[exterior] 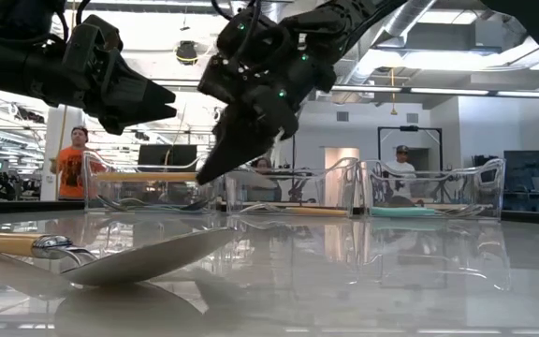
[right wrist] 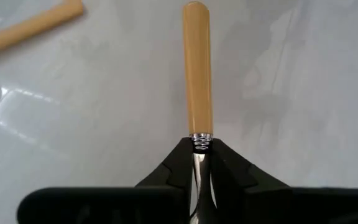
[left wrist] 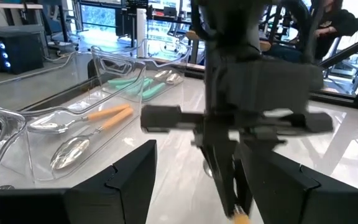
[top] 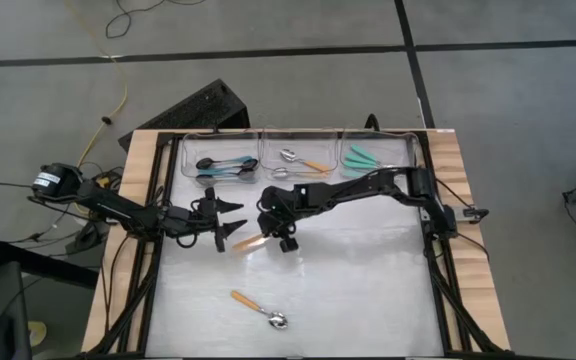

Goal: Sort silverware by color (type)
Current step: Put the top yellow spoon into the top center transparent bin, then put the yellow spoon into the top center transparent bin

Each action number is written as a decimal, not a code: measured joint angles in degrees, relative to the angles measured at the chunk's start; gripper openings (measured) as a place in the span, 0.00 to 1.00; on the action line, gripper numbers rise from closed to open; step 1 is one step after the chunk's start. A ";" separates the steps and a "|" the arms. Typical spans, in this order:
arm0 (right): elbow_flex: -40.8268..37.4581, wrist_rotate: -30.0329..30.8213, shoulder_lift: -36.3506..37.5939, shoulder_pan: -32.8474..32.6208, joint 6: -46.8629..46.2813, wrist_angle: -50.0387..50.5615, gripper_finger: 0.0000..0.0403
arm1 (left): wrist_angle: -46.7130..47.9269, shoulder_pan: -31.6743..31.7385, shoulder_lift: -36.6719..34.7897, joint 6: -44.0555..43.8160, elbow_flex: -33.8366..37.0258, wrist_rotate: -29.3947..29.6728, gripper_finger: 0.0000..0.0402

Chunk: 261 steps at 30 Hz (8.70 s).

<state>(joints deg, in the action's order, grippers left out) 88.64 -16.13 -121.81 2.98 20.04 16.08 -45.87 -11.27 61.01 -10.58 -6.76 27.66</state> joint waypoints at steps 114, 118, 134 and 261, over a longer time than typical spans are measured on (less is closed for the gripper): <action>-32.59 -7.96 14.55 35.41 -4.64 -39.06 0.17 | 2.45 0.00 0.02 -2.33 0.01 7.54 0.54; -32.59 -7.74 14.55 35.43 -4.77 -39.00 0.19 | 2.45 0.00 0.02 -2.33 0.02 7.54 0.54; -31.51 -4.71 11.93 36.17 -8.19 -39.24 0.21 | 2.38 0.00 0.02 -2.55 0.02 8.20 0.54; -24.00 33.00 31.42 -24.47 -39.28 -7.53 0.52 | -8.79 -6.34 0.02 1.36 -2.40 -10.73 0.54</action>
<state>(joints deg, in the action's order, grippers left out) 64.64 16.86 -90.39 -21.49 -19.24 8.55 -54.65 -17.61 61.03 -9.22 -9.17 16.93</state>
